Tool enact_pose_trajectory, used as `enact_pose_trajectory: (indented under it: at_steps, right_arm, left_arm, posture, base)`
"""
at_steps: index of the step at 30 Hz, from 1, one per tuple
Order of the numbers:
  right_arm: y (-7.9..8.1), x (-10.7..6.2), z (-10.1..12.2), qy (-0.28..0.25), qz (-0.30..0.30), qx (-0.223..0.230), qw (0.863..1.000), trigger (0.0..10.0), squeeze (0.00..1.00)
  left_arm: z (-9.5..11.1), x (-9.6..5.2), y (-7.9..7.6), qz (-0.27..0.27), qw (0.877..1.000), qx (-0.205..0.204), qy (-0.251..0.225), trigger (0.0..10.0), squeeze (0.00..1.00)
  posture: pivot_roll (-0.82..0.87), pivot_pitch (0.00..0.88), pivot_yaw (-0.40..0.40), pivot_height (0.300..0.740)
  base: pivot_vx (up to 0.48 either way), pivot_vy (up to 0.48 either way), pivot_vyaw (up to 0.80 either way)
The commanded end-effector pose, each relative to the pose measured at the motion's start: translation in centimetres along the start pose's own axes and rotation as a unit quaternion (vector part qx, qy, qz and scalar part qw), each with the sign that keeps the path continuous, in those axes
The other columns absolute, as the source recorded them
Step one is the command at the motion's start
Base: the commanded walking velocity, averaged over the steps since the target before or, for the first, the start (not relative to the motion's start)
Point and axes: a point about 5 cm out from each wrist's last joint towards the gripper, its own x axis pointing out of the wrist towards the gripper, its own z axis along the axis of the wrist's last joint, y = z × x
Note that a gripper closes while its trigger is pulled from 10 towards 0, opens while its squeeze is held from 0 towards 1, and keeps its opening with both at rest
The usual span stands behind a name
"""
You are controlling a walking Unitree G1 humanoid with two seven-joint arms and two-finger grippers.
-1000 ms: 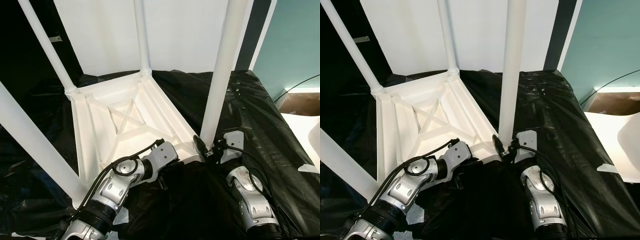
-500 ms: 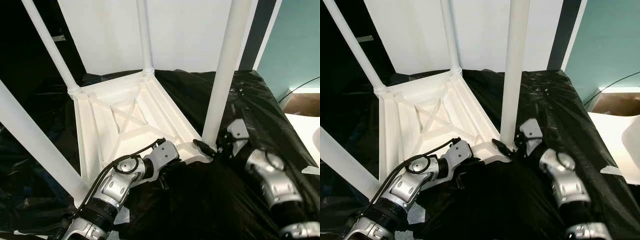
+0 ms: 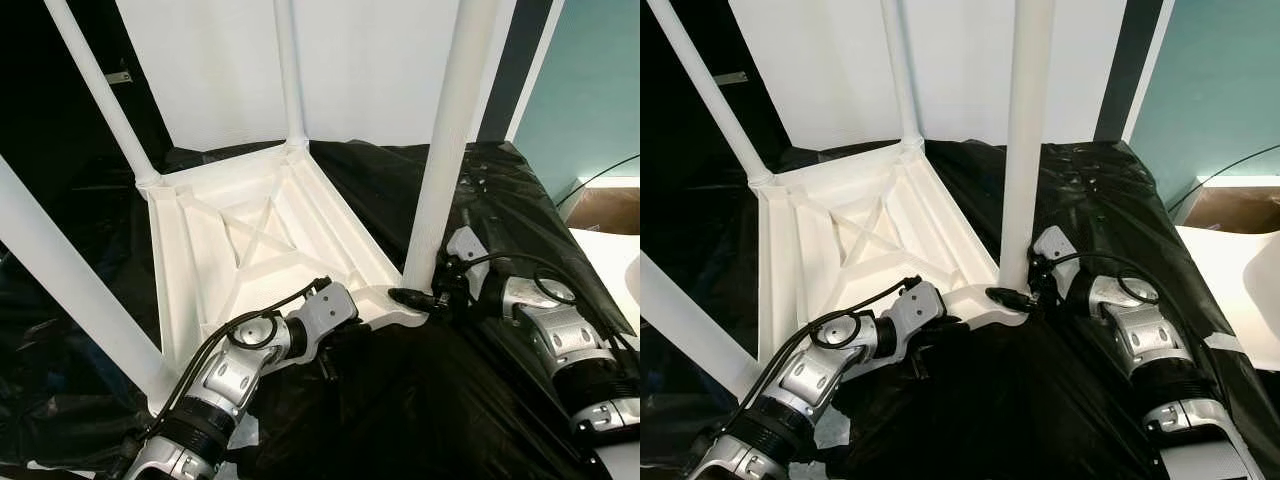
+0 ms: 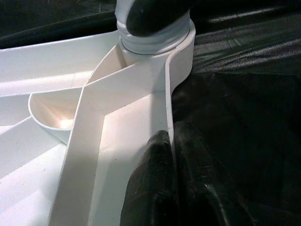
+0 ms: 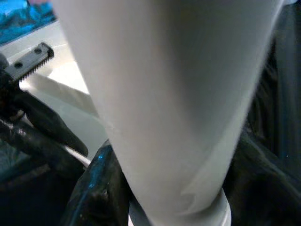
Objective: Building children table
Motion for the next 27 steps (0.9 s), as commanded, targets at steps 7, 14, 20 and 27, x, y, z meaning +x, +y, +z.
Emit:
enact_pose_trajectory:
  at_steps: [7, 14, 20, 27]
  right_arm:
    - [3.3, 0.5, -1.6, -0.094, -0.262, 0.073, 0.958, 0.0, 0.0]
    - [5.2, 0.3, -2.5, -0.097, -0.348, 0.079, 0.929, 0.0, 0.0]
    - [5.4, 0.4, -2.4, -0.088, -0.362, 0.075, 0.925, 3.8, 0.0]
    - [5.0, 1.2, -2.0, -0.087, -0.228, 0.08, 0.966, 10.0, 0.58]
  left_arm:
    - [-5.3, -0.3, -1.9, -0.018, 0.993, -0.065, 0.102, 10.0, 0.0]
    - [-5.3, -0.3, -2.0, -0.026, 0.992, -0.062, 0.103, 10.0, 0.0]
    - [-5.0, 0.0, -2.2, -0.033, 0.993, -0.059, 0.1, 10.0, 0.0]
    - [-4.9, 0.1, -2.1, -0.034, 0.993, -0.057, 0.1, 10.0, 0.0]
  posture:
    - [0.02, 0.0, 0.016, 0.74]
    - [0.01, 0.0, 0.027, 0.74]
    - [0.0, 0.0, 0.032, 0.74]
    - [-0.01, 0.0, 0.036, 0.74]
  base:
    - [0.0, 0.0, 0.0]
    - [0.0, 0.0, 0.0]
    - [0.0, 0.0, 0.0]
    - [0.0, 0.0, 0.0]
